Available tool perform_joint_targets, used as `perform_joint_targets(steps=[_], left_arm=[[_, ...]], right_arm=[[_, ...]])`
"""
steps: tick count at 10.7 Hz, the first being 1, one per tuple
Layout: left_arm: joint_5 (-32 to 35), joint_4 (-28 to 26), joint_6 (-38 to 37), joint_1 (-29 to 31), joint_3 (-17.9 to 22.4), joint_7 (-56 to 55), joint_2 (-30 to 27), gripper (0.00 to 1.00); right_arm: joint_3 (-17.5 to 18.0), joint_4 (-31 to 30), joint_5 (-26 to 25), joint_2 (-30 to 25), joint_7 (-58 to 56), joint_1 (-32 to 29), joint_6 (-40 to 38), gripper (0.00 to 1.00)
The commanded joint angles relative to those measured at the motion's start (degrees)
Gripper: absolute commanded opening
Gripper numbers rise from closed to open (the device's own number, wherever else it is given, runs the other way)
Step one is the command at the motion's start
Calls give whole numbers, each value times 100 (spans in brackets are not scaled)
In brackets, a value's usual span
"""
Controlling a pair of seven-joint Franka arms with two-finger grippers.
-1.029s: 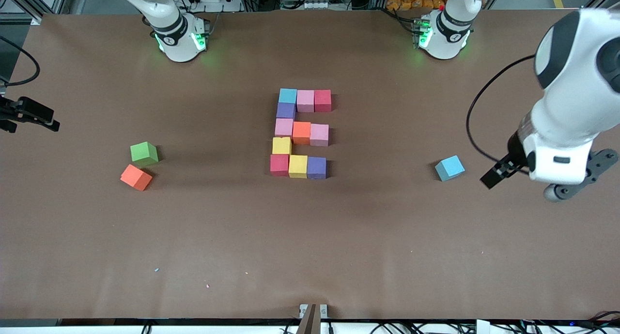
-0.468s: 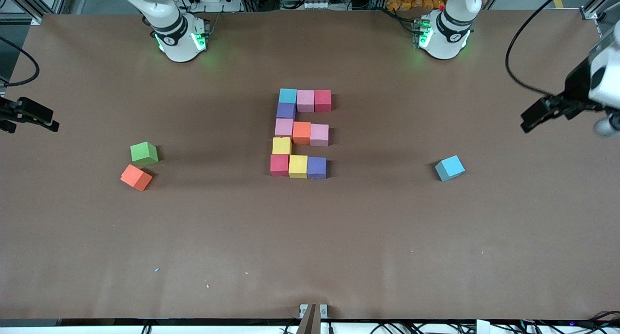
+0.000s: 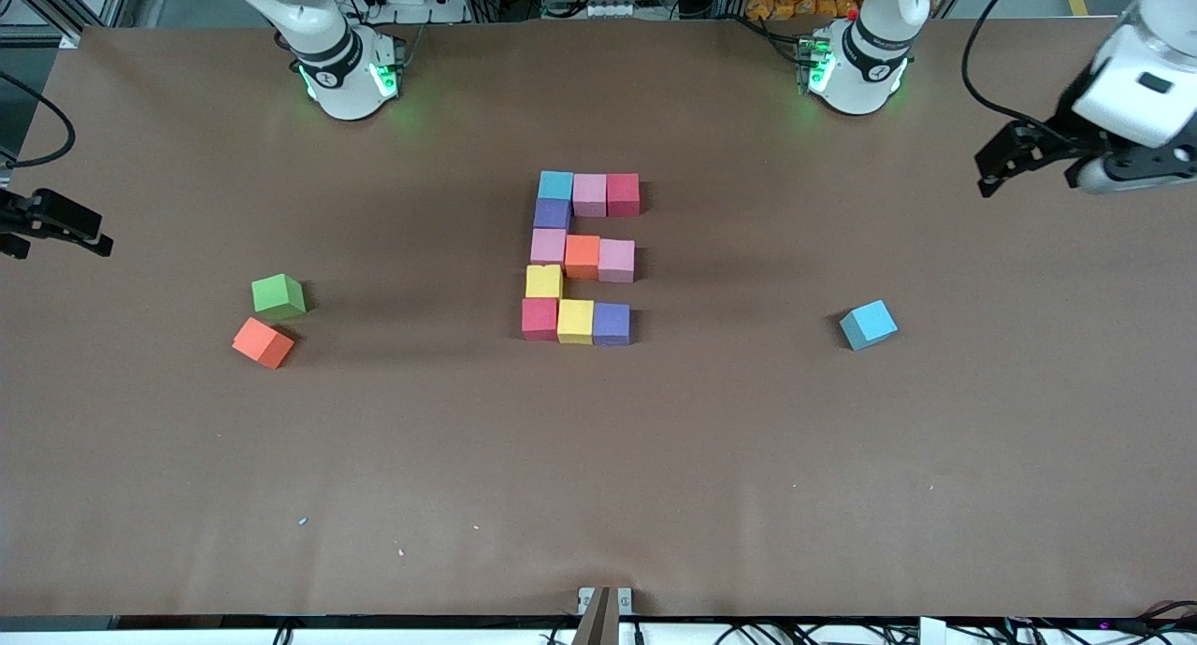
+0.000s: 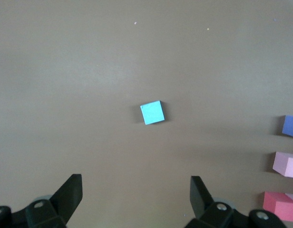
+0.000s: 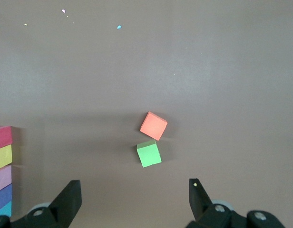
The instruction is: Arrange 11 blocks into digit 3
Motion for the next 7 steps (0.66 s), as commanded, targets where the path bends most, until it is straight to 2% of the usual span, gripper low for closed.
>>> perform_joint_targets(steps=[1,5,7], left_arm=[[-30,-159,93,-18,-37,183,-129,100],[-38,412,31,-115,-11,226,485,100],[-90,545,31,-107,59,402,592,100]], right_arm=[[25,-13,16,-14,0,-37,51,100],[25,-13,16,-14,0,-28,51,100],[25,-13,16,-14,0,-28,51,100]])
